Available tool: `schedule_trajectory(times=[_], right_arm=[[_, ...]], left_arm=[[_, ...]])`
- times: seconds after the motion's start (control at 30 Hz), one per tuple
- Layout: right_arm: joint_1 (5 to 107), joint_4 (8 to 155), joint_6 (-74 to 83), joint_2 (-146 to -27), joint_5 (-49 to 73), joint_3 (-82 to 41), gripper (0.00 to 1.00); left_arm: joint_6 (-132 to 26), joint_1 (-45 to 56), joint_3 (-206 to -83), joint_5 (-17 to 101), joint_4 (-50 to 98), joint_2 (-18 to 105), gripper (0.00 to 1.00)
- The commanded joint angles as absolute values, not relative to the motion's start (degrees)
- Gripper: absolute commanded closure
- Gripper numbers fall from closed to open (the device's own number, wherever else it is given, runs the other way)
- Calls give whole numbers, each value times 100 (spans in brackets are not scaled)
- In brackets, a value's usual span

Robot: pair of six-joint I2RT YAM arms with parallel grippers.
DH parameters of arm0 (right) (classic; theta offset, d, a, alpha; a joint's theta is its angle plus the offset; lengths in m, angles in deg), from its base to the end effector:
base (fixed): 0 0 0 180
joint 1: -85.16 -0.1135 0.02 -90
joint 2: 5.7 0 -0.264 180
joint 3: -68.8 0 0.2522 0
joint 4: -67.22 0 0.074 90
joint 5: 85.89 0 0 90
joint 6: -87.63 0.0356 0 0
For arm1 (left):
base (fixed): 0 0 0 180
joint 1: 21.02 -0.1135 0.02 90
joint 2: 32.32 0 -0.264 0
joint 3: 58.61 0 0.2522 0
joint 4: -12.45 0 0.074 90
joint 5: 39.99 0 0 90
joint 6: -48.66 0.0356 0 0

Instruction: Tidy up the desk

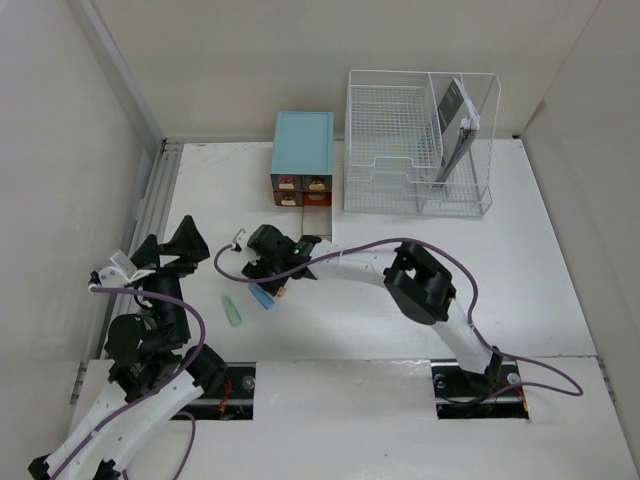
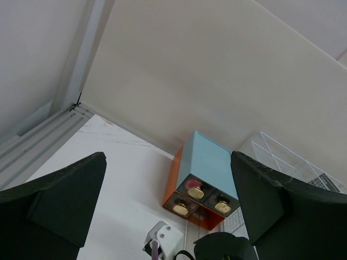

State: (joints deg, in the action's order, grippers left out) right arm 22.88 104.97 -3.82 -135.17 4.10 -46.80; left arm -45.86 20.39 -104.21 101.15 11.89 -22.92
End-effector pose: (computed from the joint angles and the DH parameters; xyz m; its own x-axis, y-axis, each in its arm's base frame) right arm 0.2329 0.4432 0.1709 -0.3421 -0.7055 -0.6207 -0.8941 0.4475 -0.0158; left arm 0.0485 -0.0058 0.3632 0.4516 -0.4642 -0.7619 -0.0173 0.8493 -0.5277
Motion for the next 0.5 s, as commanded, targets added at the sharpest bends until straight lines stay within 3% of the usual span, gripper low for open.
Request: schedule_trajectory(times=[0.0,0.2,0.3,0.47], right_arm=[[2258,10330,-316,-13613,402,-4726,43],[2258,10330,-316,-13719,507,-4726,62],[2258,10330,-316,-13771,508,-4726,65],[2258,10383,-316,-13693,447,-4726,82]], left_arm=[[-4574,2029,-10560,10064,1022,-2362,1],[-4574,2029,-10560,10064,1022,-2362,1],[-4574,2029,-10560,10064,1022,-2362,1],[-4574,2029,-10560,10064,1022,-2362,1]])
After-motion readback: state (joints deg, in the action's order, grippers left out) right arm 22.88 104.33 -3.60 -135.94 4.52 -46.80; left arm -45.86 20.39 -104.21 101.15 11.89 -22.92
